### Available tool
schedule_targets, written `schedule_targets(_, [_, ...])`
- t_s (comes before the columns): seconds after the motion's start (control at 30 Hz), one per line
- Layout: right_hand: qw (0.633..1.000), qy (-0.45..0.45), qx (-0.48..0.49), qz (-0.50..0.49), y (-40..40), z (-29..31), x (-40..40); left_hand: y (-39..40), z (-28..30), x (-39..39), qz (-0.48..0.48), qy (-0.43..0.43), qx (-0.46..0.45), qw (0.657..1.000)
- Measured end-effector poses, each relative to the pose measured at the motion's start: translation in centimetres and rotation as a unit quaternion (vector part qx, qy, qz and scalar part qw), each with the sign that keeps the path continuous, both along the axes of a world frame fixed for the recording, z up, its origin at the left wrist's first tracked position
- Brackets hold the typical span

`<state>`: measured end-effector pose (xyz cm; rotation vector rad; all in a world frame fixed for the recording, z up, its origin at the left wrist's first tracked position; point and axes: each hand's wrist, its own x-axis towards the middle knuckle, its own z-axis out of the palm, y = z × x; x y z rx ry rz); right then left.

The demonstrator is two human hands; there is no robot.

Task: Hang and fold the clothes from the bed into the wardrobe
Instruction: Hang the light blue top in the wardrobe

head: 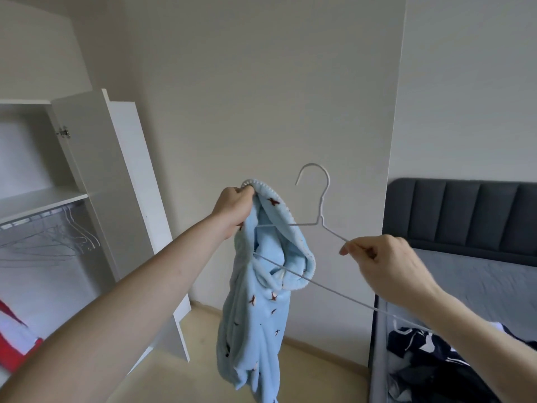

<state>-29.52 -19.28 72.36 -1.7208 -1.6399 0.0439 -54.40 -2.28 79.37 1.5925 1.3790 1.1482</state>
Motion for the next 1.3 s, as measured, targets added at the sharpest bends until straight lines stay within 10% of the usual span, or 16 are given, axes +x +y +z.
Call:
schedule_targets(0.43, [0.979, 0.192, -0.006, 0.068, 3.2, -3.8, -1.8, -3.9, 1.4, 3.0, -0.293, -0.223, -0.094, 0.925])
schedule_targets(0.63, [0.954, 0.276, 0.082, 0.079, 2.0, -6.3, -1.0, -6.0, 0.9, 2.1, -0.326, 0.224, 0.056, 0.917])
schedule_targets(0.73, [0.935, 0.319, 0.118, 0.097, 1.8, -6.0, -0.3, -4.8, 1.6, 0.9, -0.173, 0.476, 0.356, 0.786])
schedule_targets(0.8, [0.926, 0.340, 0.128, 0.100, 1.5, -5.4, -0.5, -4.3, 2.2, 0.9, -0.184, 0.487, 0.419, 0.743])
schedule_targets(1.07, [0.919, 0.221, 0.327, -0.009, -2.2, -6.8, -1.3, -2.3, 4.3, 0.4, -0.133, 0.427, 0.458, 0.769])
schedule_targets(1.17, [0.923, 0.372, 0.094, 0.021, -3.7, -13.2, -6.2, -1.5, 4.8, -0.2, -0.100, 0.412, 0.449, 0.786])
schedule_targets(1.3, [0.733, 0.641, -0.223, -0.035, 0.1, -15.8, -7.6, -1.2, 5.0, 0.3, -0.098, 0.417, 0.447, 0.785])
